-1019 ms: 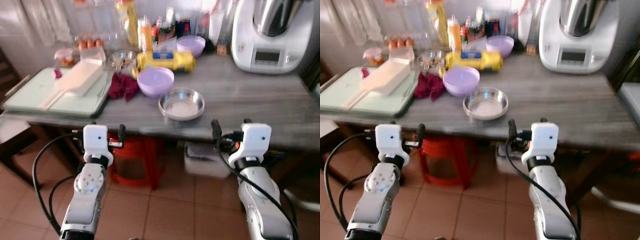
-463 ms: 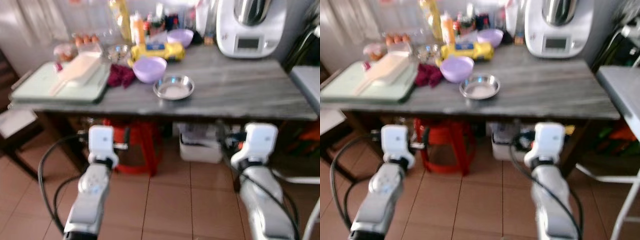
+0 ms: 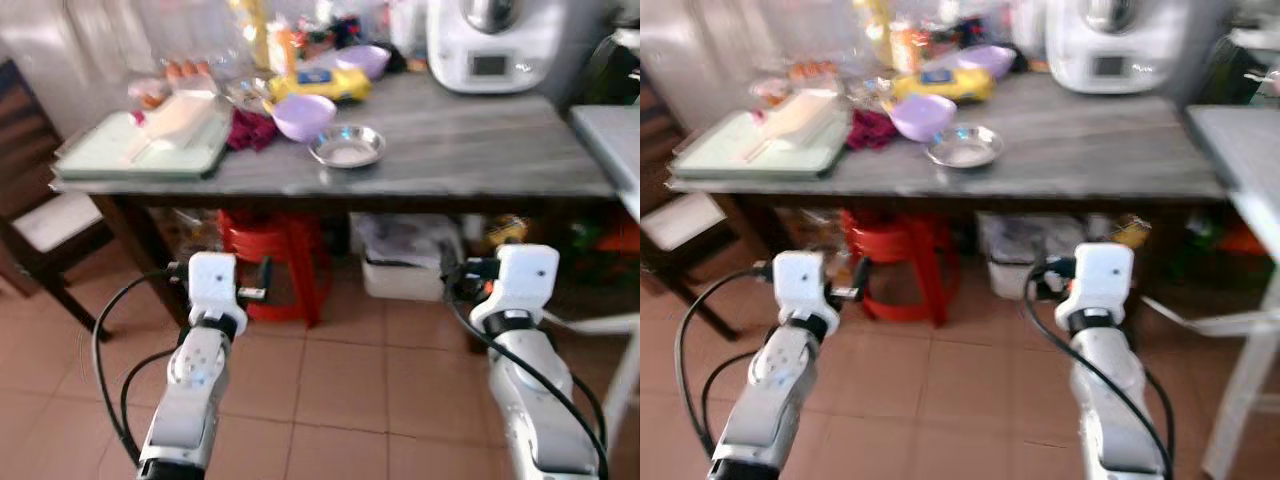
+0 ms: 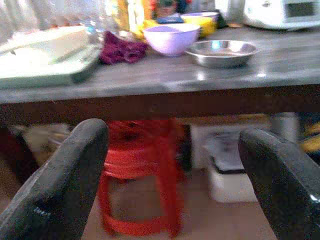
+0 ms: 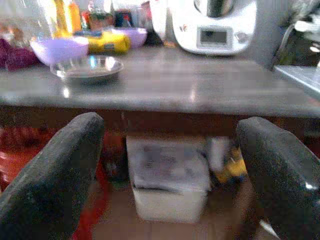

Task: Setting the table

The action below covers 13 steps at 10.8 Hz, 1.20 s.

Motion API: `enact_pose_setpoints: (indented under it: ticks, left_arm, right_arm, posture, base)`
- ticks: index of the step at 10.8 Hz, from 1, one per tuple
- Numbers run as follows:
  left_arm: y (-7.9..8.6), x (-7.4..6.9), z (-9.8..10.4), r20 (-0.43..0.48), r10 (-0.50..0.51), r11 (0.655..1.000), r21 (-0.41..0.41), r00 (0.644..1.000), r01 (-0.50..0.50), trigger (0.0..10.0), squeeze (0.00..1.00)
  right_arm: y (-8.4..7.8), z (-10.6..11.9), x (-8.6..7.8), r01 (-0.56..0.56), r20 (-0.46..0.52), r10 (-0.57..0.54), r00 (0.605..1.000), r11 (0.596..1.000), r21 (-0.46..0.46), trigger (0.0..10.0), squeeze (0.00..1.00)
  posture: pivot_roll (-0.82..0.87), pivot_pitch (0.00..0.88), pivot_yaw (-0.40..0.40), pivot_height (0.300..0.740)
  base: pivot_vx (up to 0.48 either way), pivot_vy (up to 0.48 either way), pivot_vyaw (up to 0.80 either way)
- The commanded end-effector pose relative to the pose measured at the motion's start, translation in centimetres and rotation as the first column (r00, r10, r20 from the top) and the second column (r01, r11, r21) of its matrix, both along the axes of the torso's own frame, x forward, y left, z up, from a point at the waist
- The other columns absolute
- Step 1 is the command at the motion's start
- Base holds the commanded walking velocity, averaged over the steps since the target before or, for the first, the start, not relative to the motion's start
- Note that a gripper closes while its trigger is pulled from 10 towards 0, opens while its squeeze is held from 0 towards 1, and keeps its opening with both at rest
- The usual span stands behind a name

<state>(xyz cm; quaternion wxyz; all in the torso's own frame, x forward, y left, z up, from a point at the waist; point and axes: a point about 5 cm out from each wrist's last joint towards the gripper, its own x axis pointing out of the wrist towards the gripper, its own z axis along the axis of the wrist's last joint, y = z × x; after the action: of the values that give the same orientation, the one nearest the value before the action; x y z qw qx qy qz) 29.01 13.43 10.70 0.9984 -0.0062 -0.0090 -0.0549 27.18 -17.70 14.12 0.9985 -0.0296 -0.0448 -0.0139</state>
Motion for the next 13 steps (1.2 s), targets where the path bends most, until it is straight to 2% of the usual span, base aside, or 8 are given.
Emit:
enact_pose_setpoints:
  ticks: [1, 3, 4, 7, 13]
  left_arm:
    - [0.6, 0.0, 0.2, -0.002, 0.005, 1.000, 0.001, 1.000, -0.005, 10.0, 0.00]
    - [-0.3, 0.0, 0.9, 0.030, -0.066, 0.995, -0.068, 0.997, 0.068, 10.0, 0.00]
    - [-0.2, 0.0, 1.1, 0.041, -0.051, 0.998, -0.037, 0.998, 0.053, 10.0, 0.00]
    - [-0.2, -0.1, 1.1, 0.045, -0.101, 0.994, -0.040, 0.994, 0.103, 10.0, 0.00]
    - [-0.3, 0.0, 1.0, 0.042, -0.100, 0.993, -0.056, 0.994, 0.102, 10.0, 0.00]
  right_arm:
    - [0.6, 0.3, 0.1, -0.032, 0.011, 0.032, 0.999, 0.999, 0.014, 10.0, 0.00]
    - [0.4, 0.3, 0.3, -0.030, 0.007, 0.030, 1.000, 0.999, 0.011, 10.0, 0.00]
    - [0.3, 0.3, 0.3, -0.028, 0.006, 0.028, 1.000, 1.000, 0.012, 10.0, 0.00]
    - [0.6, 0.3, 0.2, -0.032, 0.009, 0.031, 0.999, 0.999, 0.023, 10.0, 0.00]
    - [0.4, 0.5, 0.6, -0.041, 0.014, 0.041, 0.999, 0.999, 0.019, 10.0, 0.00]
  posture:
    - [-0.10, 0.056, 0.073, 0.740]
    - [-0.10, 0.057, 0.077, 0.740]
    - [-0.10, 0.059, 0.077, 0.740]
    - [-0.10, 0.063, 0.080, 0.740]
    - [-0.10, 0.048, 0.068, 0.740]
  base:
    - [0.000, 0.000, 0.00]
    - [0.000, 0.000, 0.00]
    - [0.000, 0.000, 0.00]
    - [0.000, 0.000, 0.00]
    - [0.000, -0.328, 0.00]
